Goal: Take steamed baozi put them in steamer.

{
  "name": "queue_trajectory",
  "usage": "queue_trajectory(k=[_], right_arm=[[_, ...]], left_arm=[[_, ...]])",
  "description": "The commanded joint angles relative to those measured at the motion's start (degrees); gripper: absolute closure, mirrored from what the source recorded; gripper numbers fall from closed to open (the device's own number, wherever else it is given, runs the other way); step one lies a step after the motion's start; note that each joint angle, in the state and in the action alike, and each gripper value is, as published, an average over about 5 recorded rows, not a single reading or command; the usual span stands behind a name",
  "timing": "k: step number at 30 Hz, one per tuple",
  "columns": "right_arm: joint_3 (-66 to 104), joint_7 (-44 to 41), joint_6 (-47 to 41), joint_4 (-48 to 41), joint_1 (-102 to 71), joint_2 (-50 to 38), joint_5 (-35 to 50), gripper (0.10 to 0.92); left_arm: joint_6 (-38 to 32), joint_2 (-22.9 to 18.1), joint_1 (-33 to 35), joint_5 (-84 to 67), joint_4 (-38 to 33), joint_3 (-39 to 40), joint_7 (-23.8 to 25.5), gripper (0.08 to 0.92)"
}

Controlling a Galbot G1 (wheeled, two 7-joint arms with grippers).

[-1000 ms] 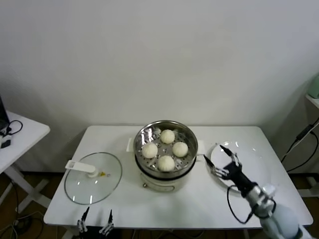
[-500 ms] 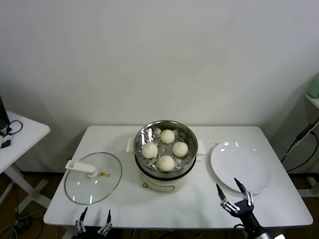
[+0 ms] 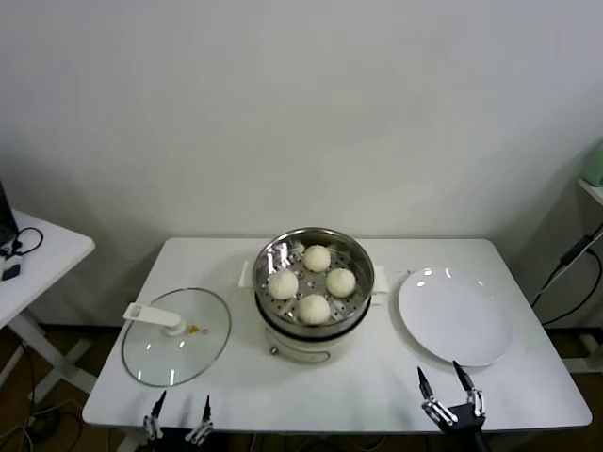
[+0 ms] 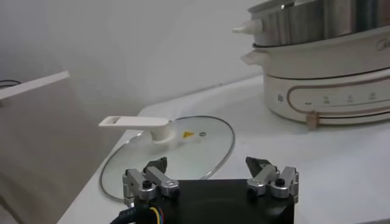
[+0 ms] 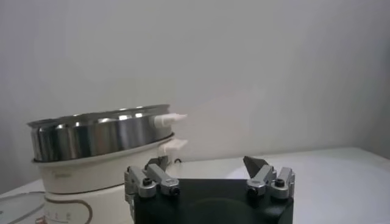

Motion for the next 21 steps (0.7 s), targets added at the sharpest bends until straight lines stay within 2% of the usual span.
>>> queue_trajectory(k=[1, 21], right_arm=[[-0.22, 2.43, 0.89, -0.9, -1.21, 2.51, -1.13, 0.203], [-1.19, 2.81, 0.58, -0.65, -0.96, 3.55, -2.24, 0.203]], left_arm=[[0.06, -1.17, 0.06, 0.1, -0.07, 0.05, 0.05, 0.177], [-0.09, -1.37, 0.32, 0.0, -0.62, 0.01, 0.02, 0.177]])
